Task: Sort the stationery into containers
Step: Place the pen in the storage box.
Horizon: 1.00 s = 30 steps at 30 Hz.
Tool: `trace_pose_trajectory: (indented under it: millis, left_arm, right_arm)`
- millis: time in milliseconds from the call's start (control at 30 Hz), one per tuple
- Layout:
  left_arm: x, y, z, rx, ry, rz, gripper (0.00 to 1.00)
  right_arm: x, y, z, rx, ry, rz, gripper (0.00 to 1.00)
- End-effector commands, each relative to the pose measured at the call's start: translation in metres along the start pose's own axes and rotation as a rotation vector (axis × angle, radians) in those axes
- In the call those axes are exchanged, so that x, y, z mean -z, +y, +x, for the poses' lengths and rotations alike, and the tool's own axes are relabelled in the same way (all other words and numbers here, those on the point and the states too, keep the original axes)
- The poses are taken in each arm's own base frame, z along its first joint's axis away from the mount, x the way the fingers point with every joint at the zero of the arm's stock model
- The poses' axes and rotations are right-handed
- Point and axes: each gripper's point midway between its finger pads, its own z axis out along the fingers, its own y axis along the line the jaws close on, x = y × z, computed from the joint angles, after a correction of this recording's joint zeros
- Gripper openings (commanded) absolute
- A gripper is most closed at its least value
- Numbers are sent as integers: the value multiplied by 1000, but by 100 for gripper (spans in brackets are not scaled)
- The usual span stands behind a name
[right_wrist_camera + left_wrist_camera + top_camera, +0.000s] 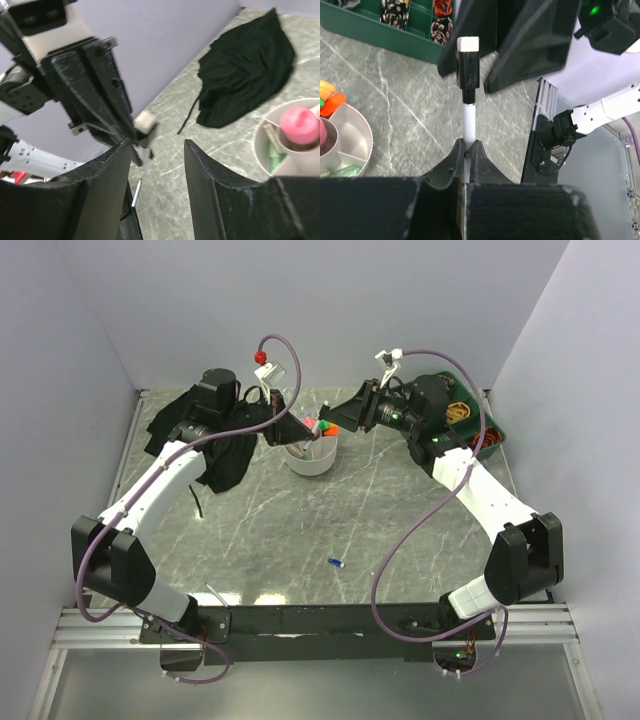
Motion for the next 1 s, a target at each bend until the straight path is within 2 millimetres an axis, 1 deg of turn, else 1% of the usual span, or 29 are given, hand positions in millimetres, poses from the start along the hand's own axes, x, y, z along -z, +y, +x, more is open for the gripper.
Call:
trace_pose_trajectory:
  millis: [0, 133, 200, 267, 333, 500, 600, 733, 967]
  left_arm:
    - [-1, -10, -27, -50, -64, 33, 1]
    - [-1, -11, -34, -32, -83, 42, 1]
    - [-1, -10, -36, -31, -86, 39, 1]
    - [0, -9, -39, -32, -93, 40, 1]
    - [0, -10, -40, -29, -97, 42, 1]
    - [1, -12, -42, -29, -101, 45, 1]
    - [1, -12, -41, -29, -98, 45, 1]
    - [2, -12, -39, -26, -97, 47, 1]
    - [1, -12, -36, -11, -90, 51, 1]
  right_arm:
    - [-6, 39, -9, 94, -15, -123, 53]
    - [-10, 46, 2, 92, 4, -149, 49]
    - [-10, 48, 1, 100, 0, -148, 48]
    - [-11, 48, 0, 101, -3, -145, 44]
    - [-13, 44, -3, 108, -14, -120, 43]
    - [-17, 34, -6, 105, -26, -78, 42]
    - [-19, 30, -7, 99, -36, -63, 40]
    - [-21, 24, -9, 93, -54, -48, 40]
    - [-27, 25, -14, 95, -68, -59, 41]
